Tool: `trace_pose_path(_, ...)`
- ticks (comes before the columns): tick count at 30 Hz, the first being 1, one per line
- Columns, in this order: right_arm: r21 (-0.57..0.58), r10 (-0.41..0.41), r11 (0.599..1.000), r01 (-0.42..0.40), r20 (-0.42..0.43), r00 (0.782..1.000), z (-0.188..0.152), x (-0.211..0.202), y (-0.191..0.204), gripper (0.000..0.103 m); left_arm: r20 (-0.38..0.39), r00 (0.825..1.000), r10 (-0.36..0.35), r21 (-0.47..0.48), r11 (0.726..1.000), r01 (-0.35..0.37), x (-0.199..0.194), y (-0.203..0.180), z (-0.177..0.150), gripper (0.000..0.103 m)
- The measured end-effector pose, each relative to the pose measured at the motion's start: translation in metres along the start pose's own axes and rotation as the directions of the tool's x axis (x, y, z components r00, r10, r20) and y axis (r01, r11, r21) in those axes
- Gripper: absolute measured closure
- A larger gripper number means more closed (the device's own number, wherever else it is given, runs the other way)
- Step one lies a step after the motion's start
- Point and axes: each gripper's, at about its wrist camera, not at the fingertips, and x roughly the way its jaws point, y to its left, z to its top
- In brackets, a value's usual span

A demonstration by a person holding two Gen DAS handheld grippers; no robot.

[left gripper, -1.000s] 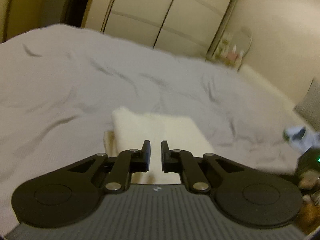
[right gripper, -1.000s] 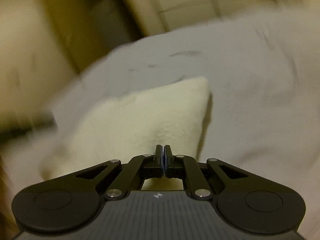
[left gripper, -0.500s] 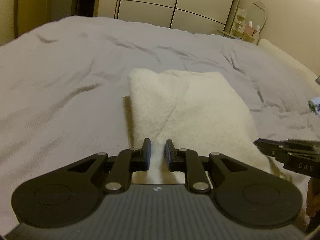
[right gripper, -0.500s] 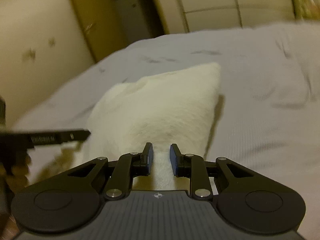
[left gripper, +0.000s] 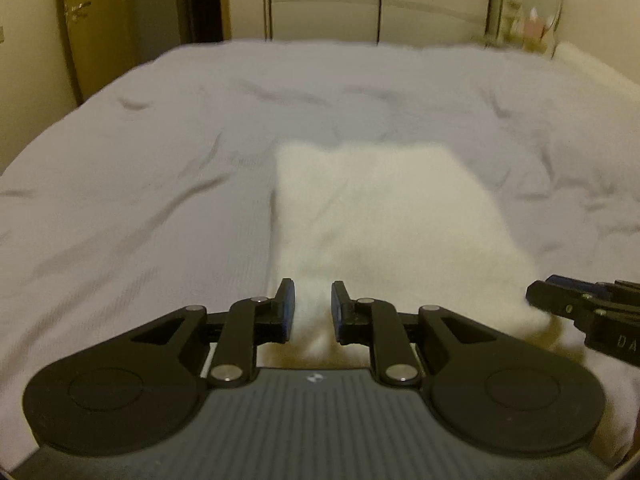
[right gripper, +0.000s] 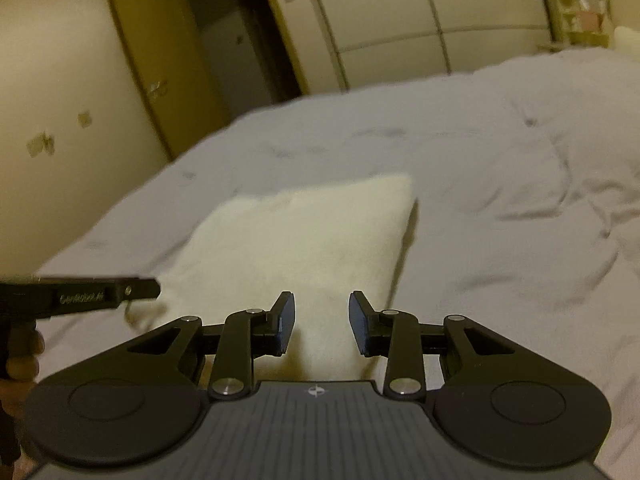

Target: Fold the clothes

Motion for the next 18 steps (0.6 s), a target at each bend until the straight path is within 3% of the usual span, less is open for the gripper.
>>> trace_pose_path(3,-0.033,-0.022,0.999,0.02,-0.082,0.996,-0.009,0.025,0.001,0.072,-0.066,0.997,0.05,0.001,0.999,-0.05,0.021,0.0,-0.008,0.082)
trace_pose_path(8,-0.003,-0.006,1.0,0.005,-0.087,0.996,-0.004,0.011,0.003,0.07,-0.033,0.998,0.057,-0.02,0.998,-0.057,-0.001,-0.001,-0.008,0.082)
trace_pose_path(11,0.035,0.008,0.999,-0.005,-0.075,0.997,0.0,-0.012,0.003,0.056,-0.038,0.998,0.05,-0.063,0.997,-0.052,-0.025,0.001,-0.011,0.082)
trace_pose_path(13,0.041,-0.007,0.999,0.011,-0.097,0.995,0.001,-0.025,0.003,0.031,-0.059,0.997,0.055,-0.08,0.995,-0.06,-0.036,-0.002,-0.018,0.081)
trace_pose_path(14,0.04,-0.019,0.999,0.023,-0.114,0.993,0.0,-0.03,0.004,0.025,-0.069,0.996,0.058,-0.089,0.994,-0.064,-0.042,-0.004,-0.021,0.078)
trace_pose_path(18,0.026,-0.071,0.997,0.077,-0.186,0.98,-0.008,-0.042,0.008,0.016,-0.123,0.99,0.063,-0.084,0.994,-0.074,-0.055,-0.018,-0.036,0.074)
